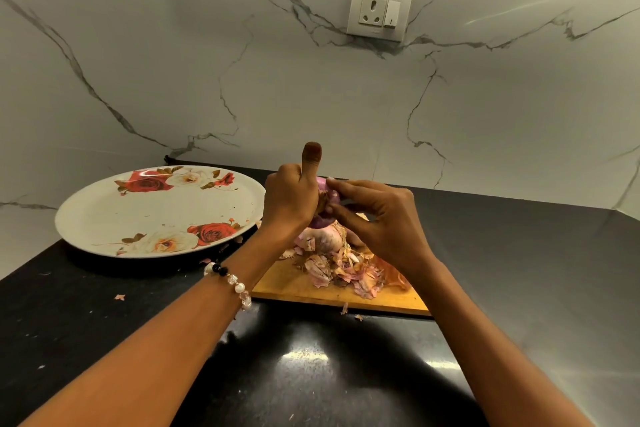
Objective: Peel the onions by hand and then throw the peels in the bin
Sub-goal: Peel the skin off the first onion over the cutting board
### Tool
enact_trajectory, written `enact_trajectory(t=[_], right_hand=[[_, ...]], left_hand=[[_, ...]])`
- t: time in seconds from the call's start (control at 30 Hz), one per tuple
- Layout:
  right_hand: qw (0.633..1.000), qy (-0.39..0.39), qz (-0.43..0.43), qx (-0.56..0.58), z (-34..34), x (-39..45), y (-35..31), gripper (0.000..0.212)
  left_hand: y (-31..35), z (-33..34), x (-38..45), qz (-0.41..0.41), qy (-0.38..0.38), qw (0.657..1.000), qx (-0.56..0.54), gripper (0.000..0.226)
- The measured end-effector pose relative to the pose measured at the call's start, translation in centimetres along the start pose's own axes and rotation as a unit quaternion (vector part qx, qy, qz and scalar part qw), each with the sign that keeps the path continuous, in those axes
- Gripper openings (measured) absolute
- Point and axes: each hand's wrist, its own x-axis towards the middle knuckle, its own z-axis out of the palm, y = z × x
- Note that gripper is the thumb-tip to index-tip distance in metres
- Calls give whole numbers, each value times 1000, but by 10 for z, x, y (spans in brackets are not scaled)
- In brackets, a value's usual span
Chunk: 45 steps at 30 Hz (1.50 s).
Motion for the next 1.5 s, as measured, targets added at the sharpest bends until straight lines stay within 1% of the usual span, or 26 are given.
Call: enact_trajectory(t=[0.13,0.23,0.33,0.47,0.57,0.67,0.8,0.9,1.0,1.13,1.2,1.27,1.3,1.37,1.4,1.5], right_hand=[[1000,0,-19,5,-4,1,0,30],[1000,-10,-24,5,-7,1,-1,25],[998,-18,-44,-48,-4,1,-2,21],[990,8,-58,-130,5,0,-6,27],[983,20,-47,-174,11,2,-10,28],[983,29,-17,-182,13,3,-12,27],[989,51,51,-133,14,3,-14,32],[987,70,90,-109,19,3,-15,33],[986,93,105,-95,23,2,-16,28],[982,117,107,-105,26,0,-18,27],[979,137,122,-91,26,0,-19,22],[971,179,152,-52,19,2,-19,17],[968,189,161,-37,15,3,-19,17],[966,182,184,2,9,5,-17,18],[961,178,209,42,6,6,-15,17],[928,180,286,158,-1,9,-8,15]], left_hand=[[1,-1,-1,27,-12,999,15,59],[1,-1,-1,30,-23,999,22,59],[0,-1,0,19,-31,999,18,59],[1,0,1,-1,-36,999,-4,61],[3,0,0,-13,-36,999,-20,62],[6,1,-1,-17,-35,999,-23,60],[7,1,-2,-22,-37,998,-36,62],[8,2,-2,-17,-19,999,-39,58],[7,4,-2,-12,-12,999,-49,57],[7,5,-1,-8,1,998,-55,57],[7,6,-2,-1,5,998,-66,57],[9,8,-5,11,3,997,-81,58],[11,10,-7,15,8,996,-86,59],[12,11,-5,1,23,995,-97,58],[11,11,-3,-15,24,994,-105,58],[5,12,-2,-39,7,993,-108,61]])
